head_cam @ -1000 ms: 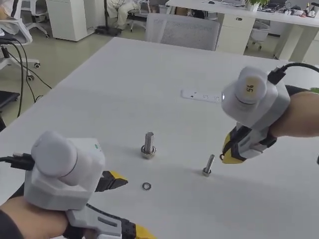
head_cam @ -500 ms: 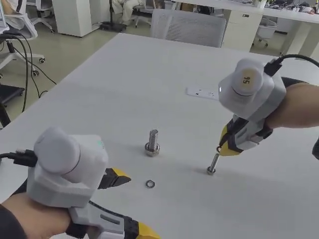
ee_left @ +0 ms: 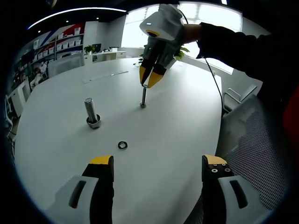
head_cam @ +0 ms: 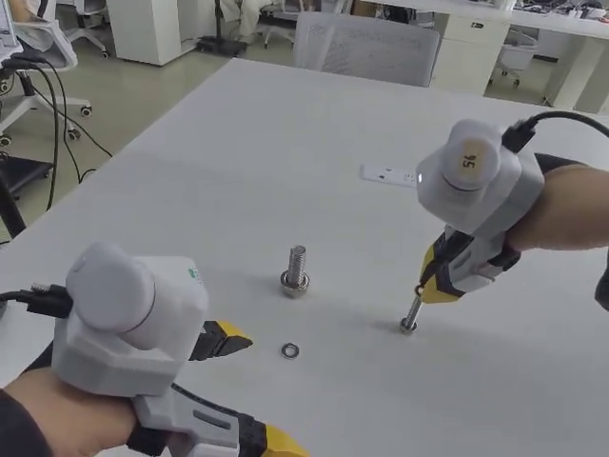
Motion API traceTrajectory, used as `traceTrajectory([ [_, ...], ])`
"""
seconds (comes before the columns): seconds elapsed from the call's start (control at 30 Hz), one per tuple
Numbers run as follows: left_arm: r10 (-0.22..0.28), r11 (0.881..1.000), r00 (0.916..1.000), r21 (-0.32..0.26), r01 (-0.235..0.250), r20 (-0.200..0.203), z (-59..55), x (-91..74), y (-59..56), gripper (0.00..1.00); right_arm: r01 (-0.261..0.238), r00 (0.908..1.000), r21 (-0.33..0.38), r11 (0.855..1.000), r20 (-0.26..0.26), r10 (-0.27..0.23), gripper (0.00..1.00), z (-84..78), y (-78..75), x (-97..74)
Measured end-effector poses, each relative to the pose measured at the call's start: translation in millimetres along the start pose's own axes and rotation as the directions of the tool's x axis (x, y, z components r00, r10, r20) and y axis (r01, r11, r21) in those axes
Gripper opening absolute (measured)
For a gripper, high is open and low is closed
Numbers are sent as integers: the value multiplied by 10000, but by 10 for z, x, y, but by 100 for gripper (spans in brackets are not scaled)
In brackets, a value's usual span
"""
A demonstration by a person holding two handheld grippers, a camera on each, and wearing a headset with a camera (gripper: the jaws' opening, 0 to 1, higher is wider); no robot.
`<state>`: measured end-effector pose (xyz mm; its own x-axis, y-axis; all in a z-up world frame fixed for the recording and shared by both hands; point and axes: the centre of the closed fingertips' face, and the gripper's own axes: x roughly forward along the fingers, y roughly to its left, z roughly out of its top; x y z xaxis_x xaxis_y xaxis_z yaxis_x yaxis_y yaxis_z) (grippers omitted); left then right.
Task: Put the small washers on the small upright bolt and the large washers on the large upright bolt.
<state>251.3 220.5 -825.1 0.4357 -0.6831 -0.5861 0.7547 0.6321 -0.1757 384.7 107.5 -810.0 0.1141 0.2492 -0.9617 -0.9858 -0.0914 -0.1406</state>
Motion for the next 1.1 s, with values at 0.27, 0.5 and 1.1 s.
traceTrajectory([
  [0.27,-8,10000,10000,-26,8,-46,-5,4,10,76,-108,9999,39,9999,-7,108,14,-9,0,40],
  [0.5,5,10000,10000,-43,-5,-57,-11,4,9,76,-157,9999,93,9998,4,157,14,-18,16,63],
  [1.1,48,9999,10000,-88,-48,-63,-27,11,13,76,-412,9990,180,9990,-166,415,14,-77,43,246],
])
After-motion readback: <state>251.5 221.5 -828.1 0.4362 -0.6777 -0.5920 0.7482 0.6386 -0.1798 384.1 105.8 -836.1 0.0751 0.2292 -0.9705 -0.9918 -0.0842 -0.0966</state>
